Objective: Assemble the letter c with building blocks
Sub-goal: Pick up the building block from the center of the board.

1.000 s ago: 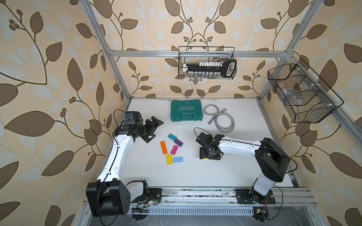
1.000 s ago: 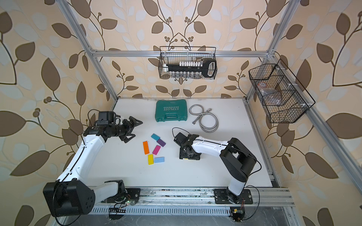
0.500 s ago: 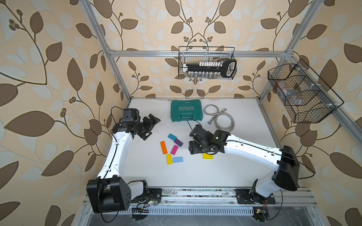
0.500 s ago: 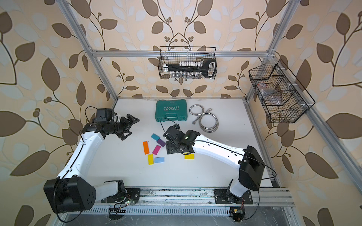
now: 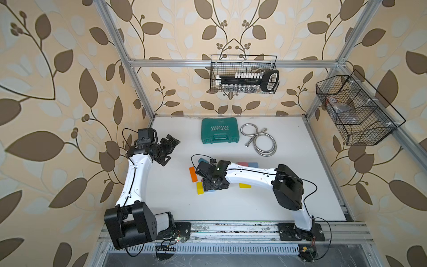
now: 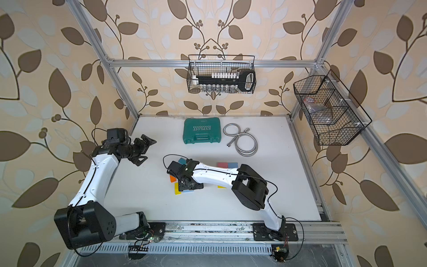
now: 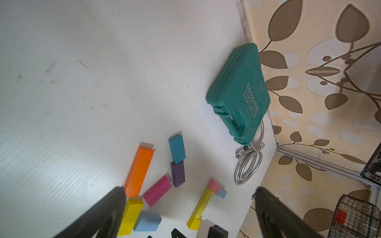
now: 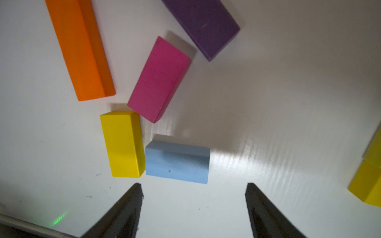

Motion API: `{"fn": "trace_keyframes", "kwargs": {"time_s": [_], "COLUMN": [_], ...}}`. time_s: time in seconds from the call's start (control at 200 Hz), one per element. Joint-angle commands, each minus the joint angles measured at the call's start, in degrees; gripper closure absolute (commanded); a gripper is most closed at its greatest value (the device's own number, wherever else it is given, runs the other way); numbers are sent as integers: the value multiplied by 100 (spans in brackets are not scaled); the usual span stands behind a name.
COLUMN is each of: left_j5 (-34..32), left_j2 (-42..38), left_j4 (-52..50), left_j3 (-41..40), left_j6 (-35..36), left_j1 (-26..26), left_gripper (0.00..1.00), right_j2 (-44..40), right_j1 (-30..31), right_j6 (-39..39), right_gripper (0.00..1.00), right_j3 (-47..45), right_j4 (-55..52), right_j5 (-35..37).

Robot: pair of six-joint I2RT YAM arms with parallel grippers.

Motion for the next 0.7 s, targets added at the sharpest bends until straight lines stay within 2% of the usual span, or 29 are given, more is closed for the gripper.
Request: {"fn": "trace_keyframes", "kwargs": {"time_s": [0.0, 0.265, 0.695], "left_j5": [-9, 98, 211], "left_j2": [15, -20, -64], "left_j4": [135, 205, 315], "left_j3": [27, -97, -211], "left_j6": [-72, -102, -213], "left_j1": [11, 15, 21], "left_gripper": [1, 1, 1], "right_j2": [231, 634, 894], "right_j1": [61, 70, 44], "right_j6": [214, 254, 204], "right_gripper": [23, 23, 23], "right_j3": [332, 632, 578], "right_j4": [-256, -350, -306], "right_j5": [19, -43, -40]}}
